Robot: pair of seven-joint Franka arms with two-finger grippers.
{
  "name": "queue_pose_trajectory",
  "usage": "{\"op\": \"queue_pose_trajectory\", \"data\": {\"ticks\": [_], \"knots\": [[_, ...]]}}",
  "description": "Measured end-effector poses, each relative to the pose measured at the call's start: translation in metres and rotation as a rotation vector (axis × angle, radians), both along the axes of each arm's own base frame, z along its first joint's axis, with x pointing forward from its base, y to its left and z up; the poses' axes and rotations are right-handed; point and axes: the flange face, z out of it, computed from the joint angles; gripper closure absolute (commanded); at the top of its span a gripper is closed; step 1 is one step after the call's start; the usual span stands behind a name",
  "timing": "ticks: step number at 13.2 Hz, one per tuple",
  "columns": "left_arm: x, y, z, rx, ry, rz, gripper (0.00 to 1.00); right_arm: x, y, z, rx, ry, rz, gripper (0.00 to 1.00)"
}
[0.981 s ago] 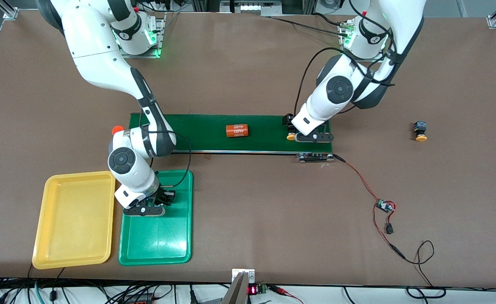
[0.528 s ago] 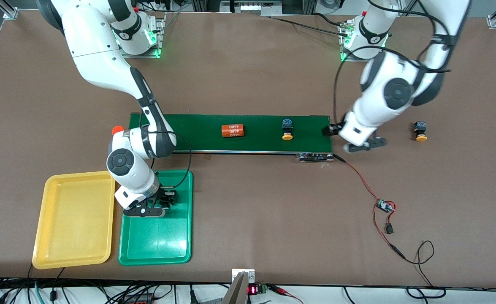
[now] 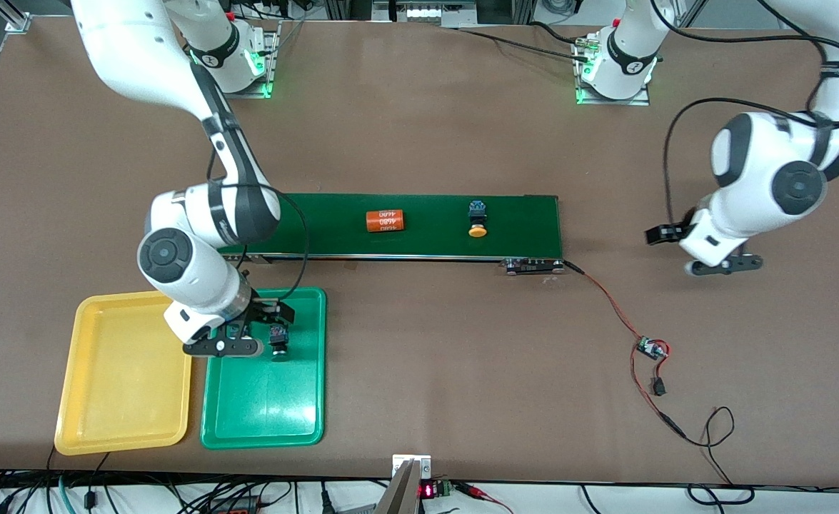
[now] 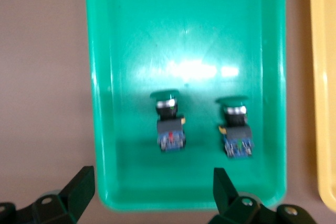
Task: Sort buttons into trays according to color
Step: 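Lift the right gripper from the tray while the left gripper moves aside, then grasp the yellow button on the table with the left gripper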
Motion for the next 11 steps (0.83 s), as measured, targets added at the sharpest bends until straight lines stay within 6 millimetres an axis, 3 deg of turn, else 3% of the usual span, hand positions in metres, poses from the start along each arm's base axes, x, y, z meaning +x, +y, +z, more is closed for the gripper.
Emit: {"op": "queue_pose_trajectory", "data": {"ticks": [3, 5, 8, 11], "knots": [[-0.014, 0.071, -0.025, -0.017, 0.061, -0.092, 0.0, -0.012, -0.014, 0.048, -0.002, 0.044, -0.015, 0.0], [-0.024, 0.101, -0.044, -0.036, 0.07, -0.161, 0.0, -0.015, -0.041, 0.082, 0.004, 0.042, -0.05, 0.0], [-0.045, 0.126, -0.076, -0.037, 0.012, -0.238, 0.0, -0.024, -0.076, 0.112, 0.008, 0.072, -0.092, 0.0], [-0.062, 0.134, -0.089, -0.045, 0.02, -0.241, 0.0, -0.033, -0.08, 0.118, 0.005, 0.111, -0.095, 0.0]]}}
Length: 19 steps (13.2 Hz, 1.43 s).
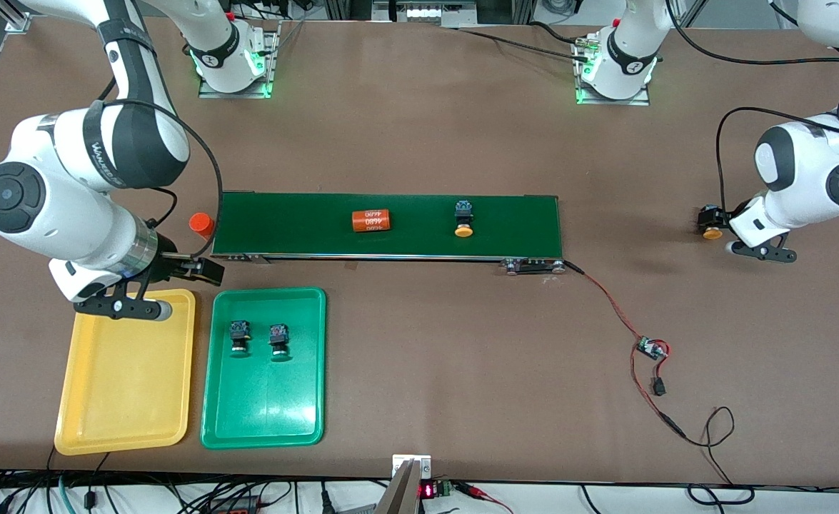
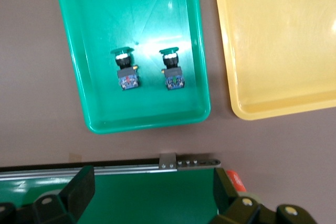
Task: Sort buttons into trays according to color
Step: 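Grasp the yellow button on the table with the left gripper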
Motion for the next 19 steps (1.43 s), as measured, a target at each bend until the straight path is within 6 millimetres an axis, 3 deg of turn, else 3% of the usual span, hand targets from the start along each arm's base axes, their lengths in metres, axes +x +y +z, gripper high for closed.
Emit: {"op": "queue_pose_trajectory", "data": {"ticks": [5, 6, 8, 9, 14, 17, 19], "knots": [[-0.039, 0.007, -0.032, -0.011, -0.011, -0.008, 0.03, -0.01, 0.006, -0.024, -0.009, 0.055, 0.012, 0.0], [-0.047, 0.009, -0.037, -0.013, -0.009, -0.003, 0.07, -0.011, 0.006, -0.027, -0.01, 0.06, 0.013, 0.0], [-0.055, 0.01, -0.042, -0.01, -0.024, 0.001, 0.32, -0.012, 0.008, -0.029, -0.009, 0.066, 0.018, 0.0], [-0.057, 0.01, -0.044, -0.009, -0.027, 0.001, 0.42, -0.013, 0.013, -0.03, -0.009, 0.068, 0.026, 0.0], [-0.058, 0.009, -0.044, -0.009, -0.031, -0.001, 0.7, -0.019, 0.026, -0.035, -0.011, 0.079, 0.061, 0.0], [-0.056, 0.01, -0.041, -0.008, -0.035, -0.002, 0.74, -0.02, 0.025, -0.038, -0.013, 0.093, 0.065, 0.0], [-0.048, 0.011, -0.029, -0.01, -0.031, -0.003, 0.76, -0.021, 0.025, -0.038, -0.014, 0.099, 0.066, 0.0]]}}
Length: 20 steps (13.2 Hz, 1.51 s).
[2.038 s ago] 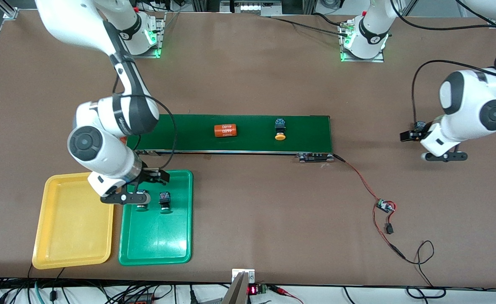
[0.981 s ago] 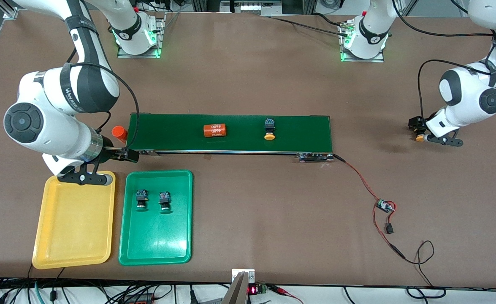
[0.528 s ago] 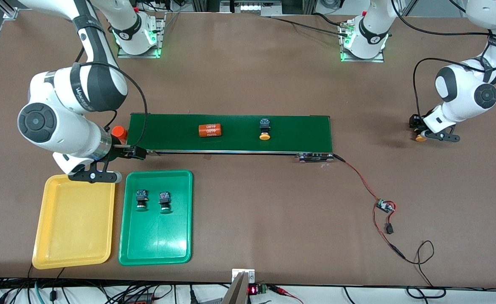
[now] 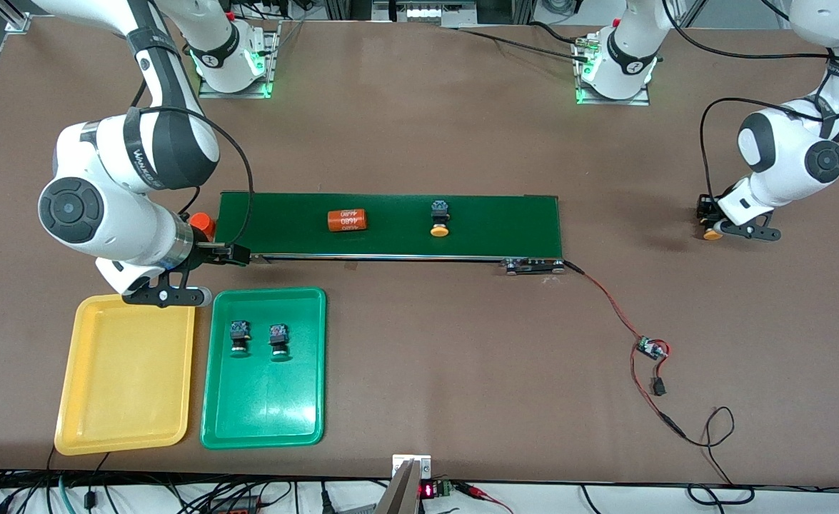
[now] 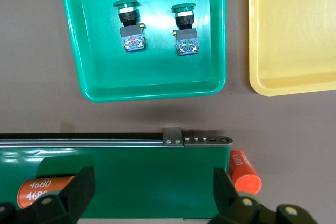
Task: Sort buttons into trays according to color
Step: 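Grasp the yellow button on the table with the left gripper, then place the yellow button on the belt while the right gripper reaches it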
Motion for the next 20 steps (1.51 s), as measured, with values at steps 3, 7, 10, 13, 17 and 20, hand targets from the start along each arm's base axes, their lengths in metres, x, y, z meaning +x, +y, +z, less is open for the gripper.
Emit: {"op": "queue_pose_trajectory", "data": {"ticks": [3, 7, 10, 13, 17, 20], "knots": [[0.028, -0.006, 0.042, -0.022, 0.069, -0.016, 0.76, -0.002, -0.001, 0.0, -0.001, 0.008, 0.0, 0.0], [0.087, -0.059, 0.117, -0.024, 0.134, -0.027, 0.78, -0.014, 0.0, 0.0, 0.0, 0.024, 0.003, 0.0], [0.116, -0.135, 0.154, -0.014, 0.13, -0.057, 0.8, -0.027, 0.025, 0.0, 0.004, 0.036, -0.007, 0.0], [0.12, -0.225, 0.165, -0.038, 0.108, -0.055, 0.81, -0.047, 0.065, -0.005, 0.015, 0.054, 0.023, 0.0], [0.109, -0.339, 0.172, -0.066, 0.073, -0.035, 0.81, -0.065, 0.114, -0.013, 0.039, 0.025, 0.002, 0.0], [0.094, -0.419, 0.151, -0.087, 0.037, -0.018, 0.81, -0.087, 0.158, -0.032, 0.04, -0.001, -0.027, 0.0]]}}
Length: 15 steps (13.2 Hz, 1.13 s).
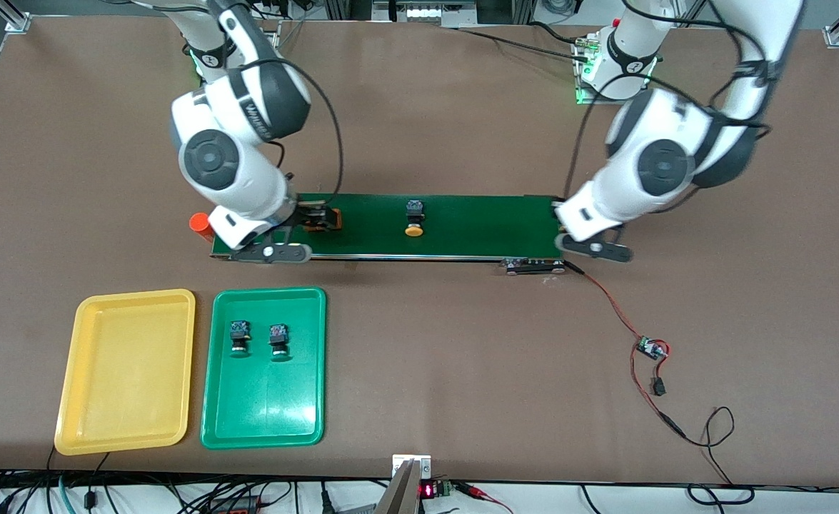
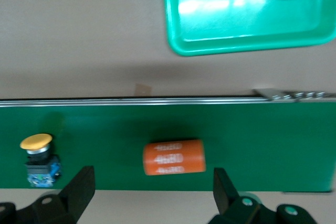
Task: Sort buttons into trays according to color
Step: 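Place the yellow button on the belt while the right gripper reaches it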
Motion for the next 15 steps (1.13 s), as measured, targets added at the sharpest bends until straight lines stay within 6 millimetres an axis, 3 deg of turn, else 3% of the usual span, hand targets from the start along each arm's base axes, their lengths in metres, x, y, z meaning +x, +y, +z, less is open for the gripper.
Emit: {"op": "queue_pose_trajectory", "data": {"ticks": [2, 4, 8, 11, 13, 14, 15], "knots": [[-0.009, -0.032, -0.022, -0.037, 0.024, 0.022, 0.81, -0.015, 0.026, -0.012, -0.005, -0.003, -0.026, 0.0], [-0.016, -0.049, -0.043, -0.055, 0.053, 0.017, 0.81, -0.026, 0.048, -0.02, -0.006, -0.011, -0.049, 0.0], [-0.024, -0.065, -0.073, -0.053, 0.084, 0.053, 0.79, -0.034, 0.069, -0.031, 0.005, -0.03, -0.077, 0.0], [-0.031, -0.075, -0.084, -0.038, 0.104, 0.098, 0.76, -0.038, 0.083, -0.048, 0.014, -0.042, -0.085, 0.0], [-0.032, -0.076, -0.088, -0.04, 0.101, 0.113, 0.63, -0.042, 0.092, -0.061, 0.01, -0.036, -0.076, 0.0], [-0.032, -0.076, -0.091, -0.039, 0.101, 0.119, 0.48, -0.045, 0.095, -0.067, 0.008, -0.032, -0.07, 0.0], [-0.033, -0.076, -0.093, -0.038, 0.103, 0.125, 0.15, -0.048, 0.099, -0.071, 0.006, -0.03, -0.067, 0.0]]}}
